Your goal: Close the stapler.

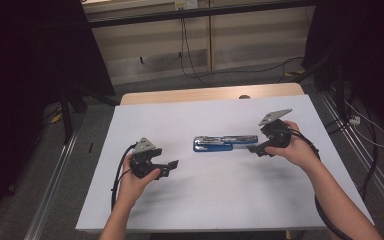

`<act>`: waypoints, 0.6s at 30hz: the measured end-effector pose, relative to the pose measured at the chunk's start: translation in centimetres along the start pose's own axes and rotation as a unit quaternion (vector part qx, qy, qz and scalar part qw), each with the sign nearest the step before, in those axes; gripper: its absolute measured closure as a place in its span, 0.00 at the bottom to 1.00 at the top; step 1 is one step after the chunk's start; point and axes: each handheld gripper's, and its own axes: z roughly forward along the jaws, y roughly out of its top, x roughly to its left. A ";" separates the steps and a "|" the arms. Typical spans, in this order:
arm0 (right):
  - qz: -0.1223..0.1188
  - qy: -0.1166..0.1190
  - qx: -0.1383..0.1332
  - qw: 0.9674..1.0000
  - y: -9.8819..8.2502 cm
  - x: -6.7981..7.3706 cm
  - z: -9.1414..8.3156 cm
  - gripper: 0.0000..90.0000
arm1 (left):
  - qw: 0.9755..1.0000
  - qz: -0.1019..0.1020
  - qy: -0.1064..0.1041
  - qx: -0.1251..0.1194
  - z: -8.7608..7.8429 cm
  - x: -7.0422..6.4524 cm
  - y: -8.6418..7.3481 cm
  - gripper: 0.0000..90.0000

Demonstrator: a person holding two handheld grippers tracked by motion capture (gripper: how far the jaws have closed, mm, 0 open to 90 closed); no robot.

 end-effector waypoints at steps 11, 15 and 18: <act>0.018 -0.028 0.007 0.999 -1.7 -0.7 -1.0 0.50 | 1.000 0.000 0.014 0.002 2.7 0.0 0.6 0.70; 0.018 -0.036 0.009 0.999 -2.2 -1.0 -1.0 0.72 | 1.000 -0.003 0.016 0.004 3.5 -0.2 0.9 0.85; 0.025 -0.034 0.007 0.999 -2.5 -1.0 -0.9 0.86 | 1.000 0.005 0.018 0.003 4.1 -0.2 1.3 0.92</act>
